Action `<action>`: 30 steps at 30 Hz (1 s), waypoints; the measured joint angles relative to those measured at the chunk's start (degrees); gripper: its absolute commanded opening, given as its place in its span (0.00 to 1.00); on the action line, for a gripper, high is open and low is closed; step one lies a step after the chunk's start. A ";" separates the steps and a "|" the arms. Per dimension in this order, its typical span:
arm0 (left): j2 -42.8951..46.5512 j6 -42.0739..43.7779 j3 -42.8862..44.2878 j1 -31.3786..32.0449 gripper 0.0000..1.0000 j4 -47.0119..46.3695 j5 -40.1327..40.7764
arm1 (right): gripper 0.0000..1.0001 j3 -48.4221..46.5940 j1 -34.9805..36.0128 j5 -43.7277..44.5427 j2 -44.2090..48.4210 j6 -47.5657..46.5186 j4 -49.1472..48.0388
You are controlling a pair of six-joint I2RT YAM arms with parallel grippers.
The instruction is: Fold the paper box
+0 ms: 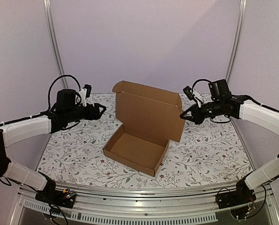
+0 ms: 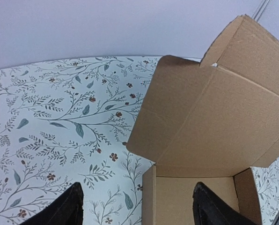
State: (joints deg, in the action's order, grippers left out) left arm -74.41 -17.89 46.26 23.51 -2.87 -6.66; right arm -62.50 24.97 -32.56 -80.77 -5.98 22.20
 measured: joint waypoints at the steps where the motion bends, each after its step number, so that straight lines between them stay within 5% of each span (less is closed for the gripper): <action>1: -0.76 0.68 0.00 -0.57 0.81 -1.29 -0.83 | 0.00 0.33 0.00 -0.37 0.44 -0.11 0.20; 7: -8.20 3.82 1.27 -5.73 0.81 -10.75 -10.14 | 0.00 2.21 0.13 -1.27 3.26 -0.20 1.57; 15: -20.24 2.05 6.97 -13.40 0.87 -23.52 -35.10 | 0.00 4.02 1.14 -1.46 7.39 0.00 3.93; 23: -29.99 -8.72 11.85 -14.75 0.79 -37.90 -54.86 | 0.00 4.39 1.84 -2.54 10.34 0.72 5.20; 30: -37.55 -26.53 14.08 -14.62 0.64 -61.13 -63.30 | 0.00 4.39 2.03 -3.91 10.51 0.79 5.86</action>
State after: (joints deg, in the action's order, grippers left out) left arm -111.96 -44.42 60.34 8.88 -64.01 -69.95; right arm -58.11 27.00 -36.47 -70.26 -5.19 28.05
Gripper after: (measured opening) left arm 0.706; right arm 0.007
